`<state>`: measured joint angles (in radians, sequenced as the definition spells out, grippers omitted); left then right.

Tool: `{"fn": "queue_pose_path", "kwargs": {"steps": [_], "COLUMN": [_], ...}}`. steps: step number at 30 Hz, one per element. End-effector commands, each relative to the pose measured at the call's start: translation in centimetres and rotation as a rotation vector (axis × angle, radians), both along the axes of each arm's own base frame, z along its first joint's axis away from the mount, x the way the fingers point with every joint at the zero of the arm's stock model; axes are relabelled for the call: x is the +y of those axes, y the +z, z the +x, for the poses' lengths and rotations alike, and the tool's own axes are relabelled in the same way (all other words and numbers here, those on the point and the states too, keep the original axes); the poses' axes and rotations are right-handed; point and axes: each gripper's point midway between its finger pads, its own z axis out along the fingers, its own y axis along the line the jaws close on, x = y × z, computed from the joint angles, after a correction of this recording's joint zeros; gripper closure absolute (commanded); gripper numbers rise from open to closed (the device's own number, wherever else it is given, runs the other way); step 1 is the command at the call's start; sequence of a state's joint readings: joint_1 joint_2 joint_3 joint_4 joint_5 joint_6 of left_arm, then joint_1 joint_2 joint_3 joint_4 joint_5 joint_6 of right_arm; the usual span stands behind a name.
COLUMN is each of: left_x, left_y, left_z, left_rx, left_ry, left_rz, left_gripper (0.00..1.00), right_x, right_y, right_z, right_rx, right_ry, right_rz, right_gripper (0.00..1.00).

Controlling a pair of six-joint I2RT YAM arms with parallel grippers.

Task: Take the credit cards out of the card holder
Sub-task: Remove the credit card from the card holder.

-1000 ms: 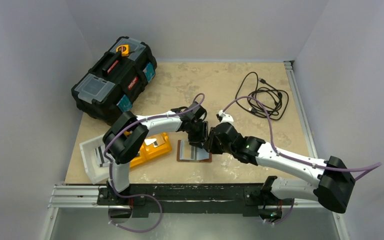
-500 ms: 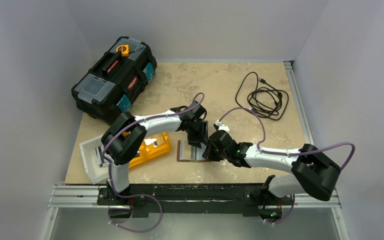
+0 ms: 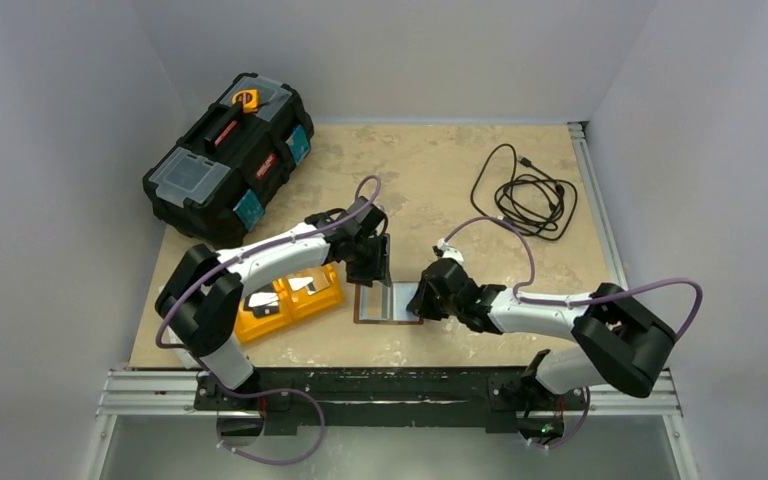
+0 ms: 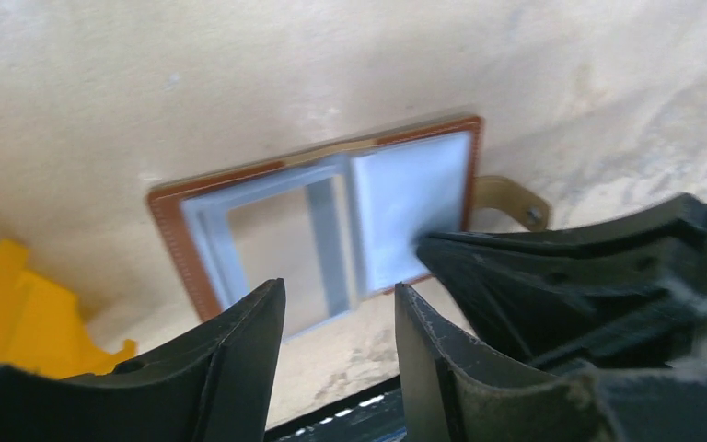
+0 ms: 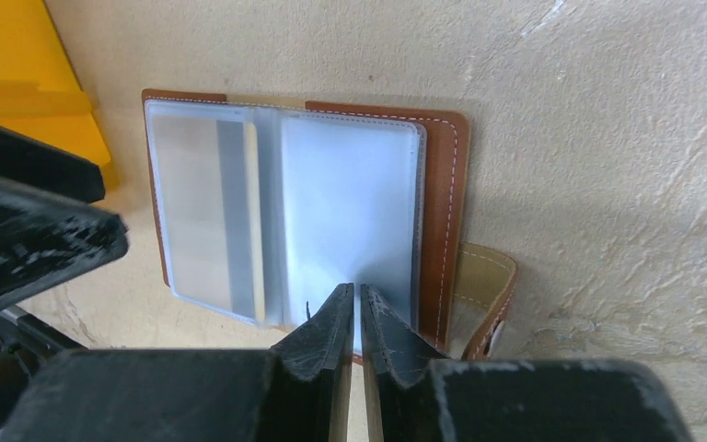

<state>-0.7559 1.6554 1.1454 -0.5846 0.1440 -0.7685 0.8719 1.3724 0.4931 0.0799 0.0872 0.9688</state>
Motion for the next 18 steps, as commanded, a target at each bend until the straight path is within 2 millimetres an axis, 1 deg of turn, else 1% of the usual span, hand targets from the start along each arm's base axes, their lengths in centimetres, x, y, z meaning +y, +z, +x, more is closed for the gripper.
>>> {"fn": "queue_pose_path", "kwargs": {"steps": [1, 7, 18], "left_x": [2.4, 2.8, 1.8], "left_y": [-1.5, -2.8, -3.9], "left_z": [-0.3, -0.4, -0.7], "left_rx": [-0.008, 0.014, 0.049], "left_ry": [0.008, 0.014, -0.001], "left_rz": [0.087, 0.114, 0.080], "left_gripper": [0.54, 0.57, 0.60], "right_x": [-0.1, -0.3, 0.0], "right_y": [-0.7, -1.2, -1.7], "right_z": [0.1, 0.1, 0.1], "right_rx": [0.007, 0.017, 0.028], "right_ry": [-0.008, -0.006, 0.010], "right_rz": [-0.010, -0.029, -0.045], "right_gripper": [0.92, 0.92, 0.92]}}
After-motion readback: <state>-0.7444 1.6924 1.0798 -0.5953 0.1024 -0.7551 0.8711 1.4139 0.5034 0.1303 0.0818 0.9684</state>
